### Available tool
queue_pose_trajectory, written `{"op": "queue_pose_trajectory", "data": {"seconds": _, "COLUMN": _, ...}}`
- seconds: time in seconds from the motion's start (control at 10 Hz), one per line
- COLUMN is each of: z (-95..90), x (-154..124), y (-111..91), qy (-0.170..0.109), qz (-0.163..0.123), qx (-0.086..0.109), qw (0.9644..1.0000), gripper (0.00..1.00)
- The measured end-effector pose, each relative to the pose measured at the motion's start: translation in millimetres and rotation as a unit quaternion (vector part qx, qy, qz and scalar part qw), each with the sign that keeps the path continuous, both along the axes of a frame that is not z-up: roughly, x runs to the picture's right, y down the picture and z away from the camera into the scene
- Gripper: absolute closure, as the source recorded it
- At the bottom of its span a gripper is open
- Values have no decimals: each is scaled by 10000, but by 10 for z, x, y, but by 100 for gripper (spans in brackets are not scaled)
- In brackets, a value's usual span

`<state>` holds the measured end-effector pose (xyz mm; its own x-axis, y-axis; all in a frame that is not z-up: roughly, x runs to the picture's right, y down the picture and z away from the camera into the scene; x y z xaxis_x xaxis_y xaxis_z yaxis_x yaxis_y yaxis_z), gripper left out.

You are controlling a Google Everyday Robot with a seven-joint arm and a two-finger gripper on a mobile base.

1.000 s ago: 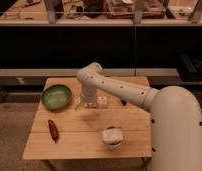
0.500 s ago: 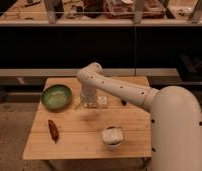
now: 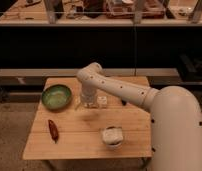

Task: Drag the pepper across the table

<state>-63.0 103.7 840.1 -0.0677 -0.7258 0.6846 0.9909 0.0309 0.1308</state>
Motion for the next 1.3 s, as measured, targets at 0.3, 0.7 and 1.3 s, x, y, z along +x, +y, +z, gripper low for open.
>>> {"op": "queue_pose_trajectory", "data": {"seconds": 0.3, "z": -126, "x": -163, "y": 48, "qy": -138, "qz": -292, "qx": 106, "qw": 9994, "gripper": 20}}
{"op": "queue_pose_trajectory", "data": {"seconds": 0.7, "z": -780, "x": -1365, "y": 661, "qy": -1226, "qz": -1608, "qx": 797, "qw": 9761, "gripper": 20}}
{"op": "queue_pose_trajectory", "data": {"seconds": 1.3, "z": -1070, "x": -2004, "y": 1116, "qy": -1818, "qz": -2151, "qx": 1243, "qw": 9514, "gripper": 20}}
